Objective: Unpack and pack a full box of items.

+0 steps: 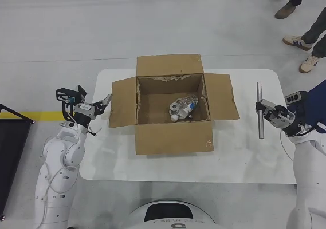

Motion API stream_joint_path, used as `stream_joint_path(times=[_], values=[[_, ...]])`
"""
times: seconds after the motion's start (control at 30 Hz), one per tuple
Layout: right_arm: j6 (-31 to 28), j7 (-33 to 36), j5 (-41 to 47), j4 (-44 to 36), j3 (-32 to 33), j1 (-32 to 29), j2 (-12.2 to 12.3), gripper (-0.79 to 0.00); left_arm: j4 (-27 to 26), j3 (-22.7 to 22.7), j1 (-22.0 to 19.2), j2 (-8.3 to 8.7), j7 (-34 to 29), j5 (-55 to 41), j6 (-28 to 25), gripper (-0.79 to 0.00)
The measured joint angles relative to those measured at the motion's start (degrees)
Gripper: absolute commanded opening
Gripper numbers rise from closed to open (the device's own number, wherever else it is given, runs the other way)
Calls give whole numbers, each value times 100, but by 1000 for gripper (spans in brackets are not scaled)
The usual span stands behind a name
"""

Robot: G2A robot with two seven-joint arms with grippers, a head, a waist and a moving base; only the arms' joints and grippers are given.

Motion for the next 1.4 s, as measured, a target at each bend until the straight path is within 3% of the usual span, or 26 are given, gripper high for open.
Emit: stream_joint_path(times=[0.17,0.37,0.53,0.63,0.77,1.03,1.2,1.4], values=[[180,-137,-31,-434,-252,64,-32,-785,0,0,0,0,0,0,0,0],[630,-1126,-214,-1692,-1433,253,-214,-785,0,0,0,0,0,0,0,0],[960,-2176,-259,-2055,-2356,609,-367,-785,0,0,0,0,0,0,0,0],[832,-2846,-602,-2173,-2779,656,-438,-785,0,0,0,0,0,0,0,0],[703,-3587,-874,-2106,-3265,796,-533,-785,0,0,0,0,0,0,0,0],[-472,-4900,-1622,-1601,-4209,1030,-761,-785,0,0,0,0,0,0,0,0],[-654,-5154,-1846,-979,-4624,1353,-882,-785,0,0,0,0,0,0,0,0],[-785,-5940,-2795,-396,-5136,1653,-1030,-785,0,0,0,0,0,0,0,0]])
